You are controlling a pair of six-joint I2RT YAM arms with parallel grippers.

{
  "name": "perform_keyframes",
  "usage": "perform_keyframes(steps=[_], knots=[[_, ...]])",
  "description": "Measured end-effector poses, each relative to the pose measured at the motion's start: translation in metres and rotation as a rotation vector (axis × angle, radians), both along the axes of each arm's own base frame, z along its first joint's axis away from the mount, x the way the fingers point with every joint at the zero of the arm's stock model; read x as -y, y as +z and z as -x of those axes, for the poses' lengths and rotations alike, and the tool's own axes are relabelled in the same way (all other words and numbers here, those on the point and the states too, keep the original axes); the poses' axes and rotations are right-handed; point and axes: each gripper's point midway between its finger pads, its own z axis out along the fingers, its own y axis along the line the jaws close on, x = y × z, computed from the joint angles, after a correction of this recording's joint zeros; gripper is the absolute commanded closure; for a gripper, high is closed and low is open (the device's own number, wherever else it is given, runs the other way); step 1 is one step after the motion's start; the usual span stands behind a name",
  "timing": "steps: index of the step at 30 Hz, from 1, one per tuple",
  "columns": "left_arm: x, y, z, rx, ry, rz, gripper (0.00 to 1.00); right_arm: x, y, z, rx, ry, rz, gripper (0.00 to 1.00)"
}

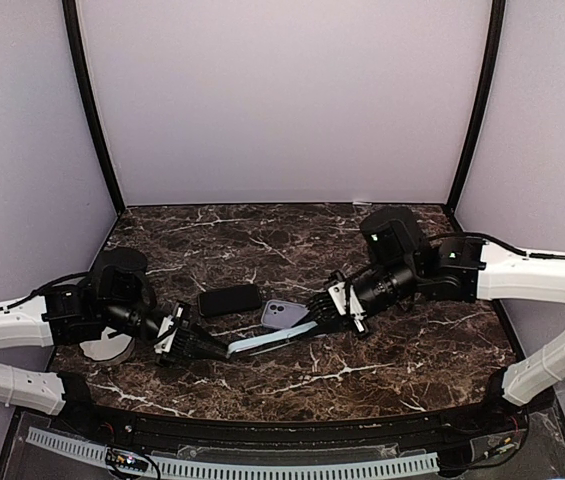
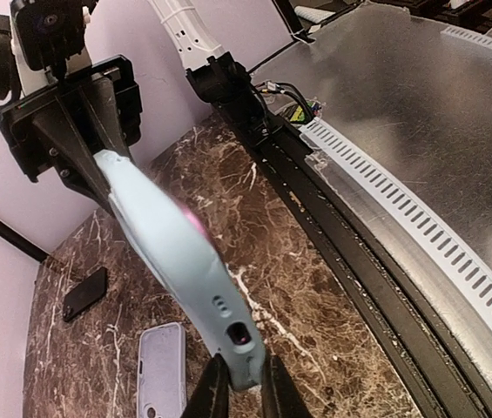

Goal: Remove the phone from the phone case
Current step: Remove the bottom left corner of the phone case.

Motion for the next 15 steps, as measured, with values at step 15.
perform_keyframes(steps=[15], knots=[[-0.008,-0.02,0.001,-0.012,-0.032,-0.069,0.89,0.005,-0.03,0.052,-0.018,0.148,0.149,1.0]])
